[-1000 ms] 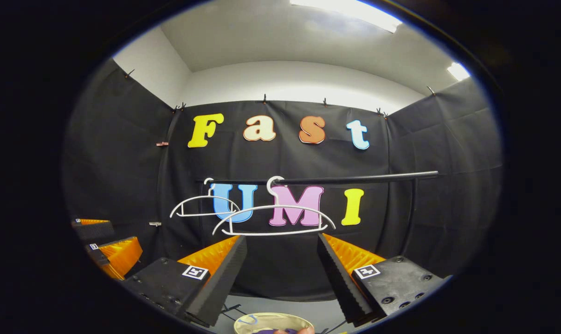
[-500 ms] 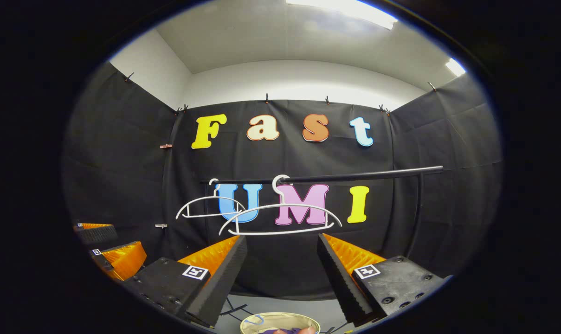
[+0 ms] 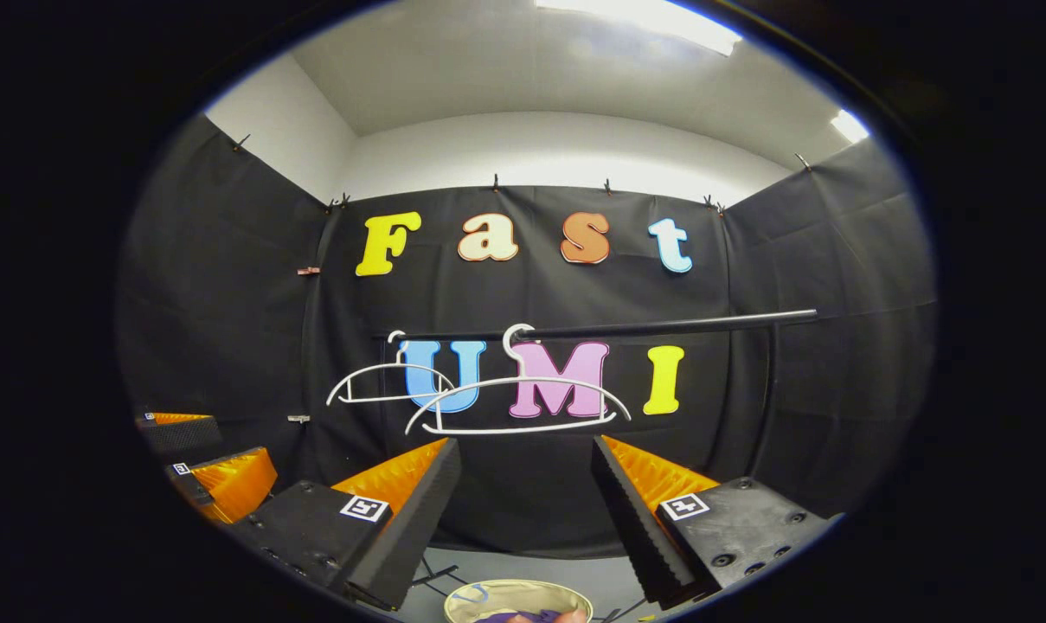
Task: Grasp the clothes on the hanger with both hands and then place them into the laundry hamper below.
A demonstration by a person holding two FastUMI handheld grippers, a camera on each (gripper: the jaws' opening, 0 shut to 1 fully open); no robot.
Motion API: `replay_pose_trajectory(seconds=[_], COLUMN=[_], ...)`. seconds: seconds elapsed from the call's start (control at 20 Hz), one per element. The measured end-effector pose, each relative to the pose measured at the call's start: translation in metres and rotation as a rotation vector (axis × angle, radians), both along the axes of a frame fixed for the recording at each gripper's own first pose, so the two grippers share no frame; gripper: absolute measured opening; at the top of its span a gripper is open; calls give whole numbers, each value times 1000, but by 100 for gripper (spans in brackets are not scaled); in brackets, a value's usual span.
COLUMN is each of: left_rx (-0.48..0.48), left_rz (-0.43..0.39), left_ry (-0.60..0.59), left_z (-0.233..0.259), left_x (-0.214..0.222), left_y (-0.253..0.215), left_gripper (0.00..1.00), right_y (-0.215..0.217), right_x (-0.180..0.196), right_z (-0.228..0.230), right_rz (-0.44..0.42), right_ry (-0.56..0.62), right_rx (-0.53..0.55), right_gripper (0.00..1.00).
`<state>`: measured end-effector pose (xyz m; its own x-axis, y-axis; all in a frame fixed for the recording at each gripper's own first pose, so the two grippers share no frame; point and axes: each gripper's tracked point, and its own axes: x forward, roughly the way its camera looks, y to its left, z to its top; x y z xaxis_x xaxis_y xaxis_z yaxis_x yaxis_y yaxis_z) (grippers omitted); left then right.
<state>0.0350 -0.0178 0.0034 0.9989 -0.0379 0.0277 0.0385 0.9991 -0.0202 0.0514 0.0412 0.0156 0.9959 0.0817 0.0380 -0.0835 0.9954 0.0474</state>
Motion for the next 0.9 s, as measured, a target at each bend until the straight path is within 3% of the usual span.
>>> replay_pose_trajectory(seconds=[0.9], left_rx=[10], left_rz=[-1], left_ry=[7], left_z=[-1], left_x=[-16], left_y=[-4], left_gripper=[97], right_y=[2], right_x=[-13], right_z=[2], right_rz=[12], right_ry=[-3], right_rx=[-19], right_gripper=[98])
